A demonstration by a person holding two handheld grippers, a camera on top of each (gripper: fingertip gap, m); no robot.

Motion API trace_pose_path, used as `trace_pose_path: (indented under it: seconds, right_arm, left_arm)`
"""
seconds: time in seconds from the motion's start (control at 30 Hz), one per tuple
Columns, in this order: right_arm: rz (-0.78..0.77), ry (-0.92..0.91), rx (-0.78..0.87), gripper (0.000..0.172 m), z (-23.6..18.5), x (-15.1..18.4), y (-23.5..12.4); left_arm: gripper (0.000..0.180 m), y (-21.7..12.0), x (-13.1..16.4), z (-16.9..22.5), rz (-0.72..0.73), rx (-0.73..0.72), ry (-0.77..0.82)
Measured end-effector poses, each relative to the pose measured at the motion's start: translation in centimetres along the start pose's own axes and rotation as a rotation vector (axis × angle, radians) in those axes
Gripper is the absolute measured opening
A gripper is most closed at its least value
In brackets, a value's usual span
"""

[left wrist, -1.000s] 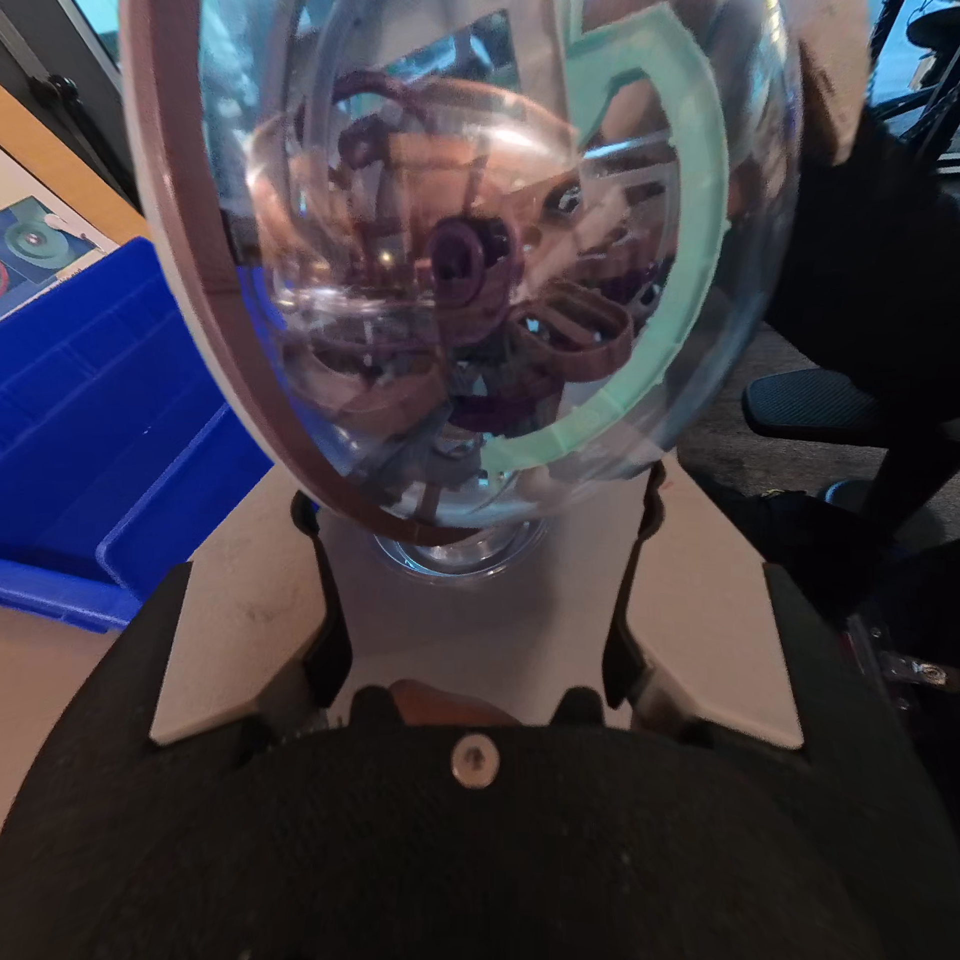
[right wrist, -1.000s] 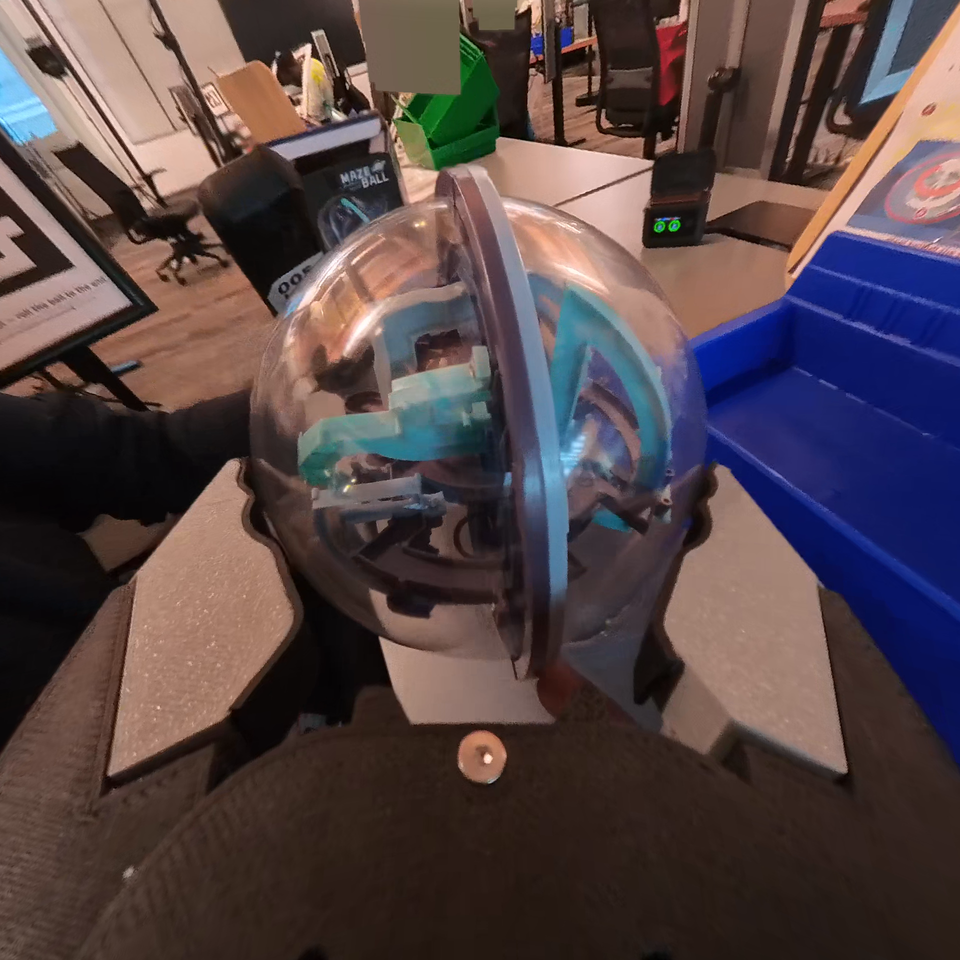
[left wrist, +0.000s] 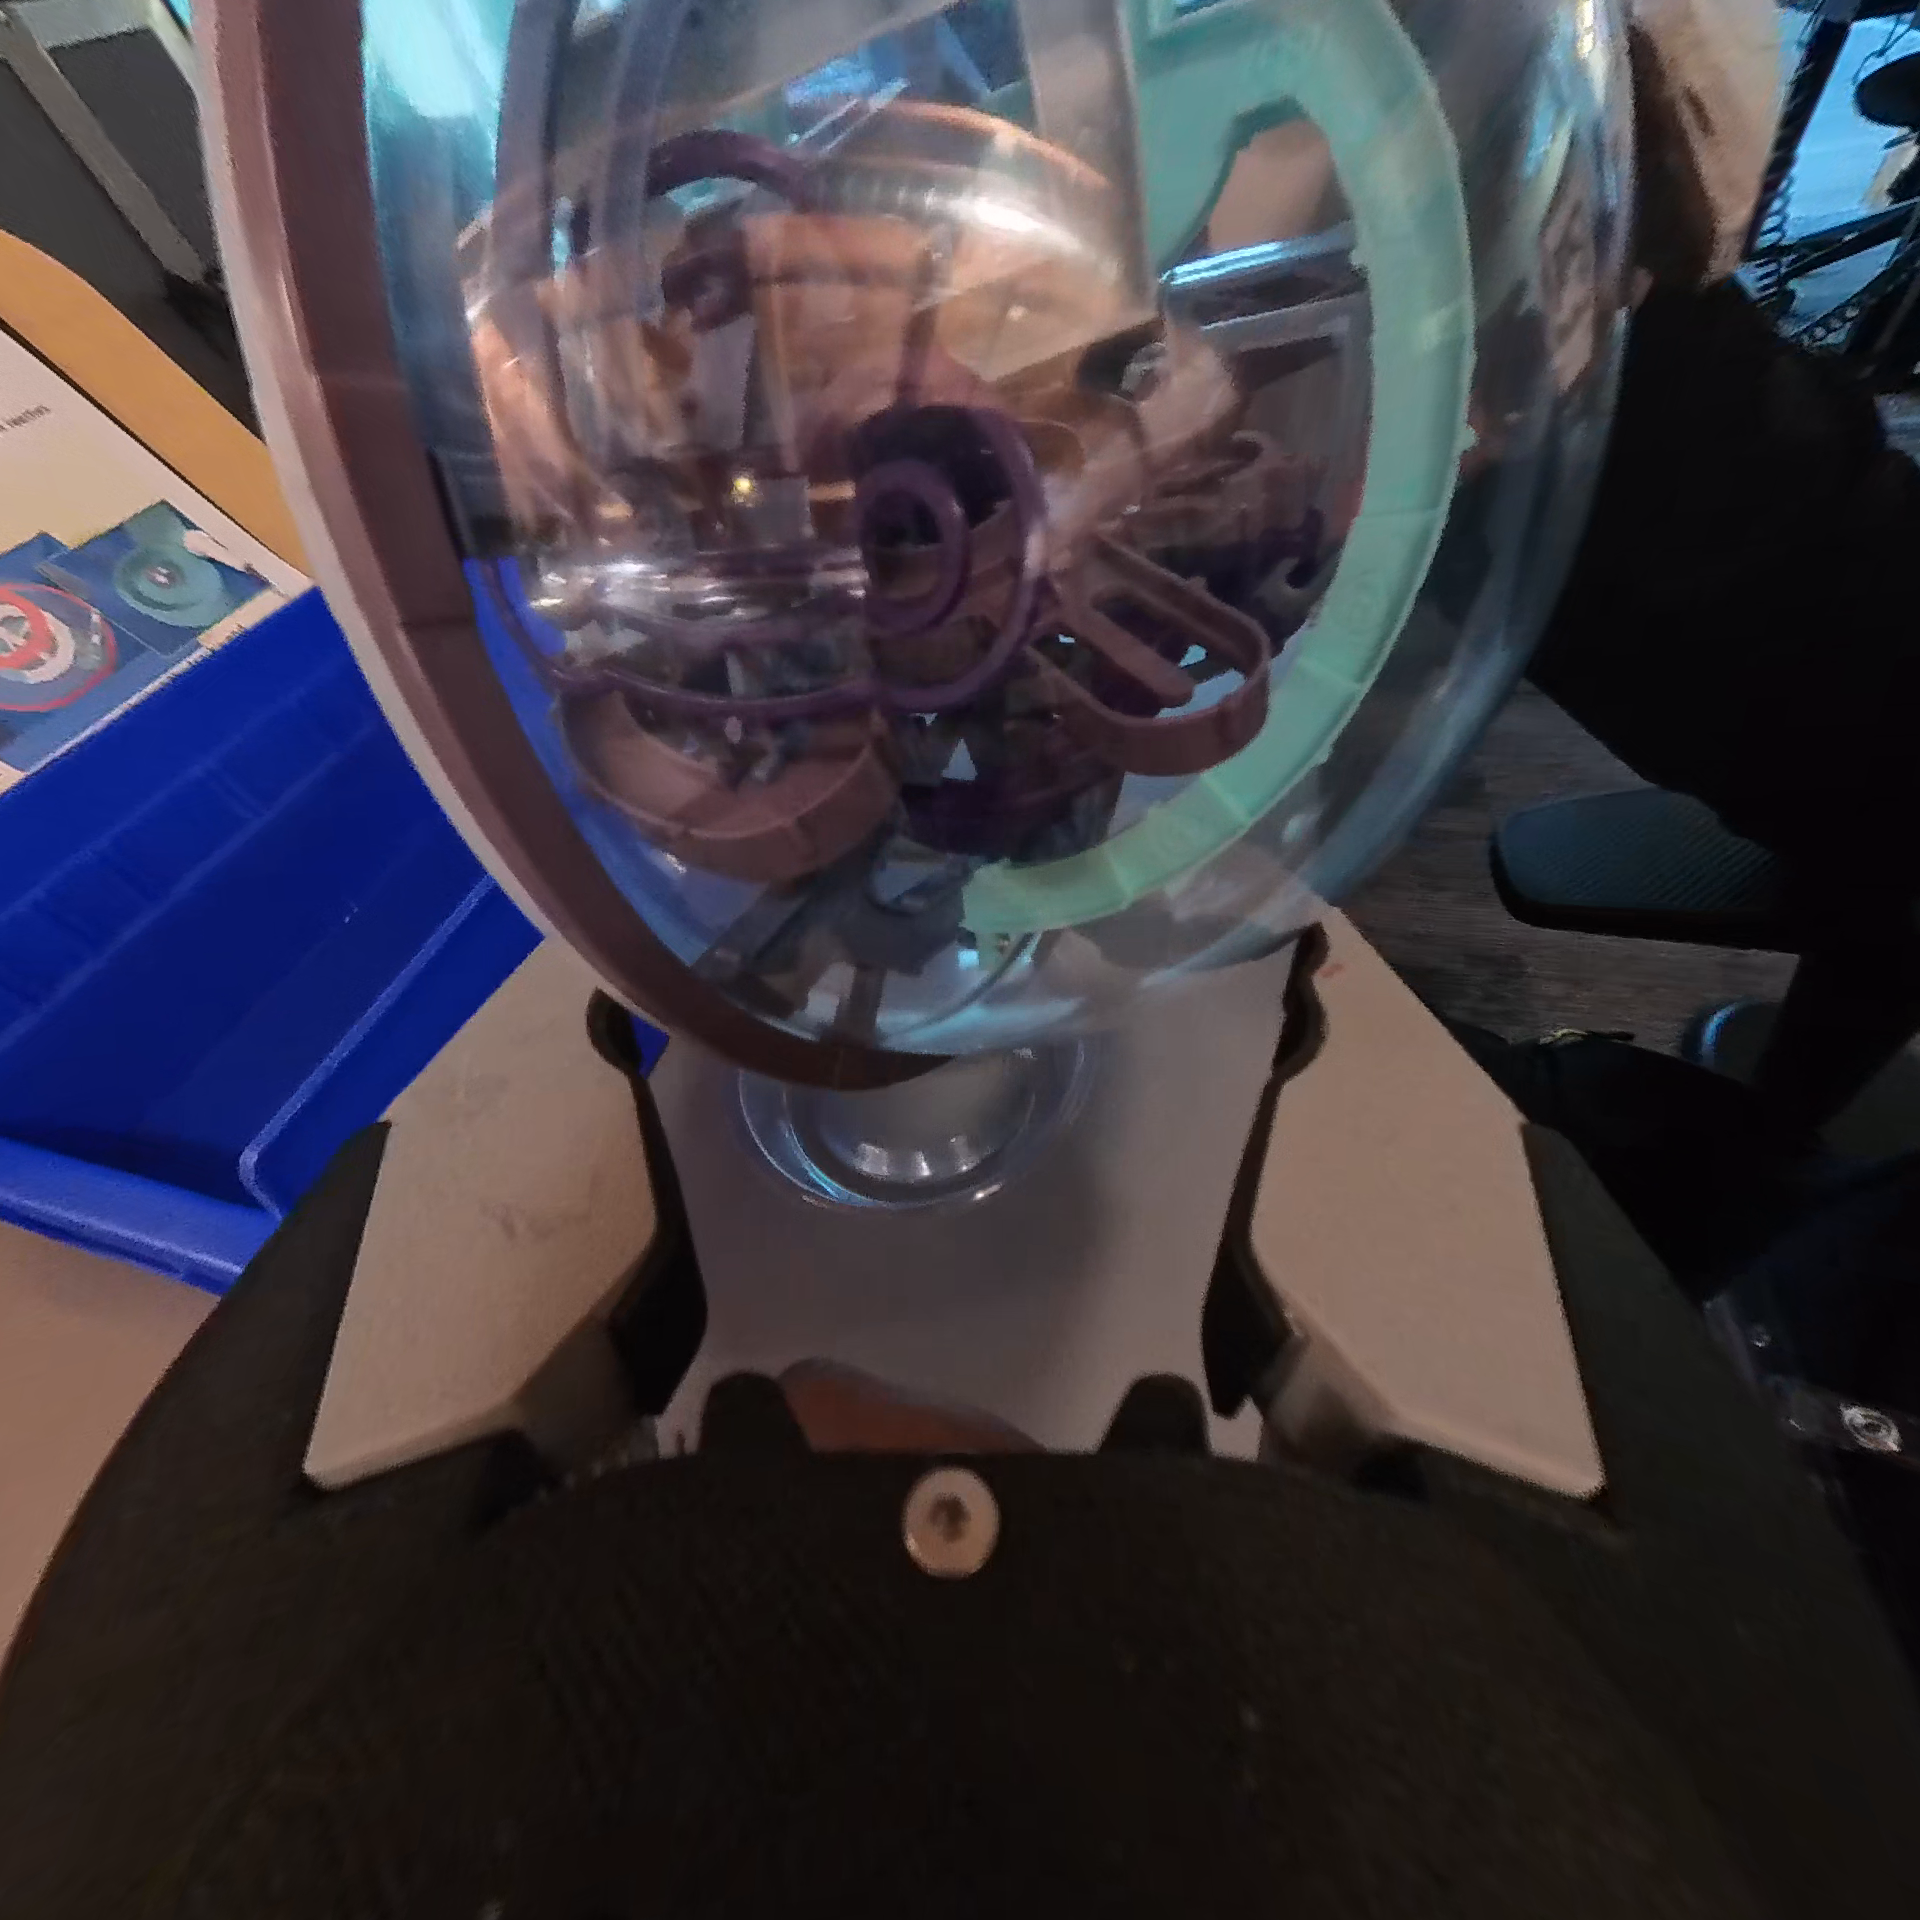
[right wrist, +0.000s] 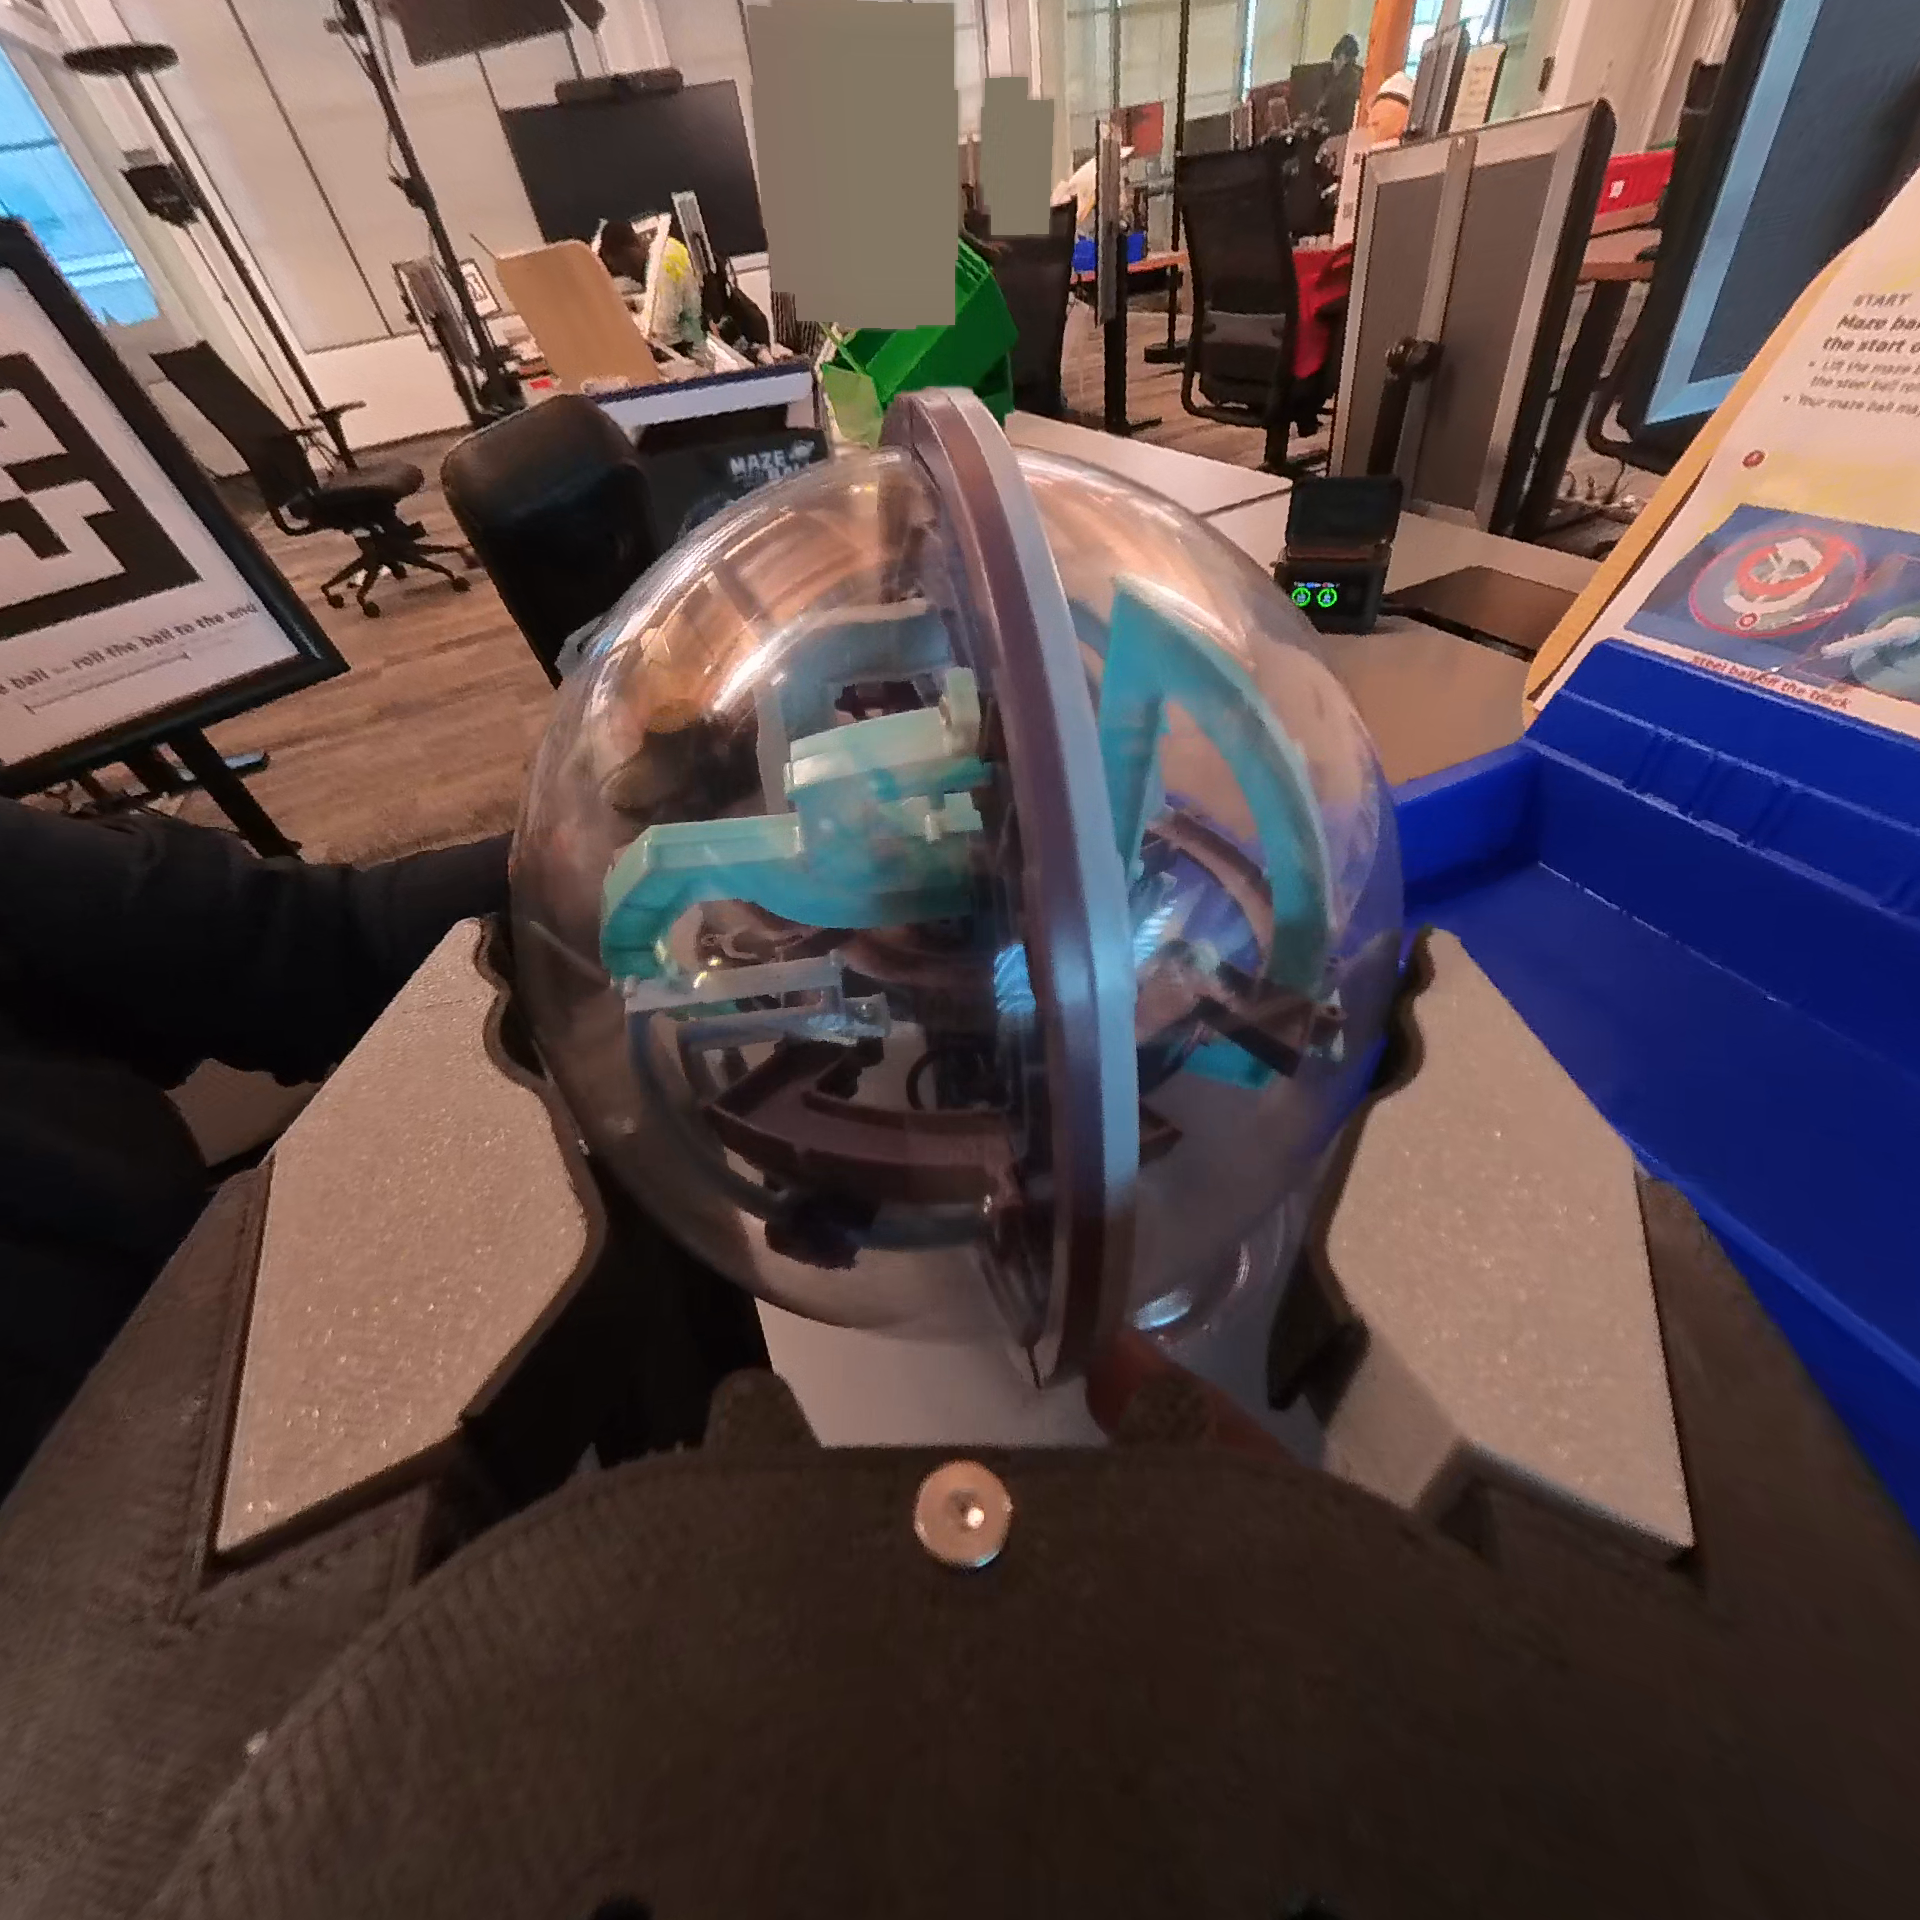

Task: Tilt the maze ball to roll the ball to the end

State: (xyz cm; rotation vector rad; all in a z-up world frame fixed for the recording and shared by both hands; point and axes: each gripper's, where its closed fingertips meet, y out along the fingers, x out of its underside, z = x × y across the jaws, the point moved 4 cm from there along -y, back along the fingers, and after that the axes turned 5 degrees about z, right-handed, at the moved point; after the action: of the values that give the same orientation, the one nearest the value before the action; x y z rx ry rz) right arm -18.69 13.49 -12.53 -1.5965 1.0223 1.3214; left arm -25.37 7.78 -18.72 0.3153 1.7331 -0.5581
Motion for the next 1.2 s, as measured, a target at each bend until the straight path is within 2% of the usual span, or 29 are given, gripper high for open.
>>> trace_pose_path:
  seconds: [0.2,0.37,0.53,0.83,1.2]
  right_arm:
    - [0.042,0.053,-0.008,0.155,0.6,-0.2,-0.1]
    - [0.033,0.025,0.005,0.155,0.3,-0.2,0.0]
    - [0.033,0.009,0.009,0.154,0.0,-0.5,-0.2]
    - [0.017,-0.043,0.035,0.154,-0.4,-0.6,-0.1]
    - [-0.030,-0.204,0.124,0.153,-1.6,-1.0,0.2]
  left_arm:
    - [0.115,0.2,0.4,-0.2,-0.013,-0.013,0.002]
    - [0.115,0.2,0.6,-0.2,-0.021,-0.008,0.006]
    - [0.117,-0.1,0.2,0.2,0.030,0.059,-0.062]
    - [0.118,-0.2,0.1,0.3,0.061,0.108,-0.095]
    - [0.117,0.1,0.9,0.5,0.037,0.099,-0.027]
